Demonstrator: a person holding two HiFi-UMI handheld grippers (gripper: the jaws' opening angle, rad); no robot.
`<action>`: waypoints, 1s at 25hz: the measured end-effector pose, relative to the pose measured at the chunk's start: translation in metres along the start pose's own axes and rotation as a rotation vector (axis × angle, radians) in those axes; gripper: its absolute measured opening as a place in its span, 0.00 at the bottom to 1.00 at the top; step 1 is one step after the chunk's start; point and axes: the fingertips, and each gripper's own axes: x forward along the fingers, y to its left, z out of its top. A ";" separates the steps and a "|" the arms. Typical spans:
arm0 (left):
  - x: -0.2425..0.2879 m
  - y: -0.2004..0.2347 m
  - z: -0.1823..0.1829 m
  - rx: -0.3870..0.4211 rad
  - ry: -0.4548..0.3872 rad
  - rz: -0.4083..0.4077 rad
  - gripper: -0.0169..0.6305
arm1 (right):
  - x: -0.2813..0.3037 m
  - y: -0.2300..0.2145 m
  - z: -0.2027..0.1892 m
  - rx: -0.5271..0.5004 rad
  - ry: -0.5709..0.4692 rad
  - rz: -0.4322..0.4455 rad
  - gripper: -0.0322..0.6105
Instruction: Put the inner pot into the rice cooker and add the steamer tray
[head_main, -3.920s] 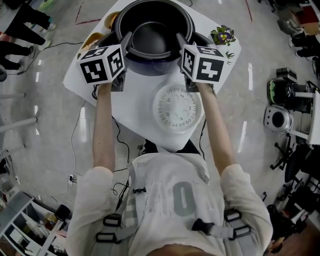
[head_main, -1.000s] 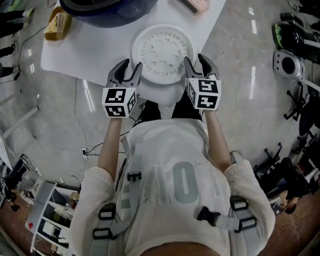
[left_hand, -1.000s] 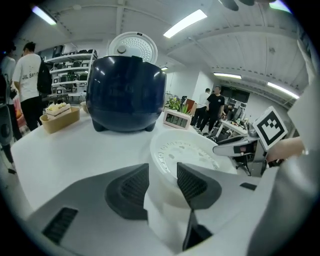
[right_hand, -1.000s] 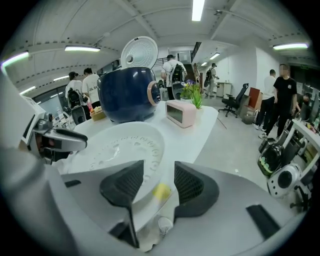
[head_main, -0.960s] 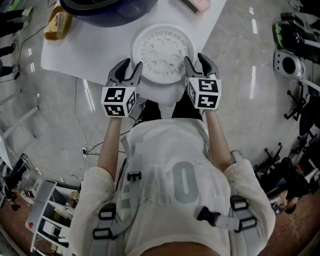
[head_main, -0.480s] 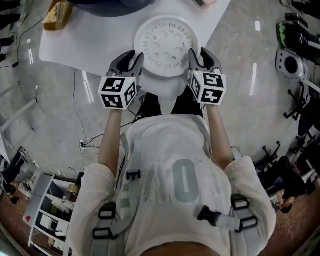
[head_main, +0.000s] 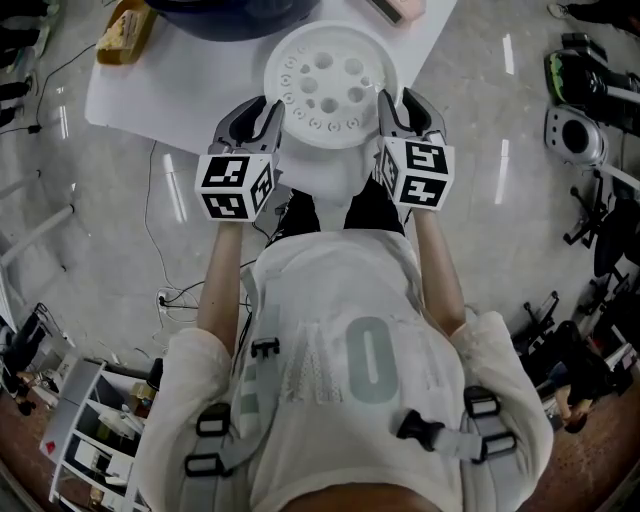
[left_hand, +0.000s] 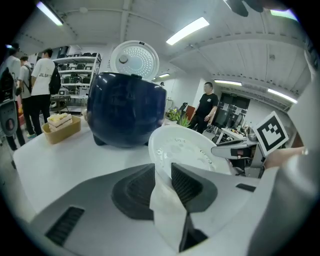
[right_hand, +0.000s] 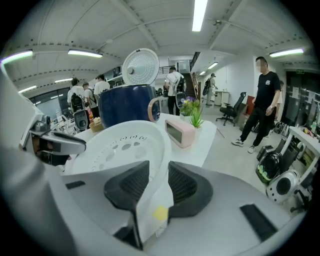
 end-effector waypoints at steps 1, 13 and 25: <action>-0.002 0.000 0.007 0.004 -0.015 0.002 0.20 | -0.002 0.000 0.008 -0.001 -0.017 -0.004 0.25; -0.051 -0.011 0.073 0.059 -0.188 0.068 0.19 | -0.045 0.011 0.080 -0.057 -0.193 0.054 0.24; -0.114 0.001 0.157 0.163 -0.394 0.175 0.19 | -0.073 0.045 0.170 -0.108 -0.394 0.133 0.25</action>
